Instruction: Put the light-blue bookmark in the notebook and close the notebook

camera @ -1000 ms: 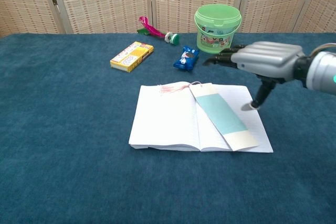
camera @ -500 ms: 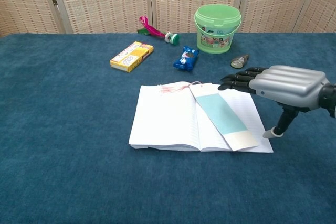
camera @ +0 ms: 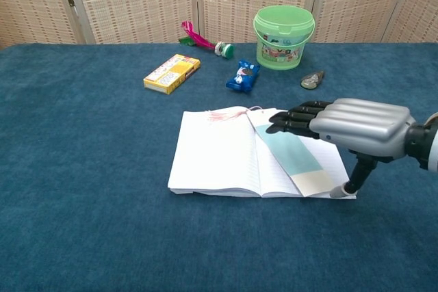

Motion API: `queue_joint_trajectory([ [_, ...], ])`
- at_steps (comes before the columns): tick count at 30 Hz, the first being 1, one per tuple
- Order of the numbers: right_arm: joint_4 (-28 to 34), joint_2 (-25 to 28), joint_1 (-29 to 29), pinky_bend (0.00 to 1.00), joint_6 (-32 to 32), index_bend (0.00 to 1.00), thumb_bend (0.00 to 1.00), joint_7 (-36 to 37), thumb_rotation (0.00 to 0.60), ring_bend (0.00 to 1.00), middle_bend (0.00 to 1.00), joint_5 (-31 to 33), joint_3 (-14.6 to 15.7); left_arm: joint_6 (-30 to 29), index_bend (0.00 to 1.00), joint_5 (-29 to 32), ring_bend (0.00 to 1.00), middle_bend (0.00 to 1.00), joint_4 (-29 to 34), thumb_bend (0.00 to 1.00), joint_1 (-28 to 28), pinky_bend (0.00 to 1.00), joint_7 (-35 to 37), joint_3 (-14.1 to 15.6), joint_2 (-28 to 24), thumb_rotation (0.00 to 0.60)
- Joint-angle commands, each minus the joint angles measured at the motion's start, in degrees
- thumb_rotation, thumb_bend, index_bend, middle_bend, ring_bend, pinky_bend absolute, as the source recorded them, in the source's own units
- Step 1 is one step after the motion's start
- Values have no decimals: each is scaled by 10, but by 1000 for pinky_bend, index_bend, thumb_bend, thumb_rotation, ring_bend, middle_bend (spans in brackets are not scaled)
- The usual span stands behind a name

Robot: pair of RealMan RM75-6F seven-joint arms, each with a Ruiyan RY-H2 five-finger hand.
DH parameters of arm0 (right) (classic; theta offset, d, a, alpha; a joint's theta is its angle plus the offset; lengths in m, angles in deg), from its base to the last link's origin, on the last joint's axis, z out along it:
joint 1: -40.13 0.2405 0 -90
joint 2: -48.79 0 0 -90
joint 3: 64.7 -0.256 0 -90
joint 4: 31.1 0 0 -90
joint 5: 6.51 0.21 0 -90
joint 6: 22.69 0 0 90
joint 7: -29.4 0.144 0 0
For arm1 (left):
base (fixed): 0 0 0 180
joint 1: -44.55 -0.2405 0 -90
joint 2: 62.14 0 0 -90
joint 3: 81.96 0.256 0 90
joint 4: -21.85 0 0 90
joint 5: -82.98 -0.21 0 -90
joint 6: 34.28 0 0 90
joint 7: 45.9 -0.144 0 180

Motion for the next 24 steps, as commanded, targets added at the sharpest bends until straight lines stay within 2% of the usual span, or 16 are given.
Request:
queue_joint_trajectory([
  [1, 0, -2, 3, 0, -7, 0, 0, -5, 600, 0, 0, 1, -2, 2, 140, 1, 59, 53, -2, 269, 0, 136, 0, 0, 1, 600],
  [24, -33, -70, 70, 0, -68, 0, 0, -38, 600, 0, 0, 26, -59, 10, 139, 8, 59, 46, -14, 269, -5, 136, 12, -1, 3, 600],
])
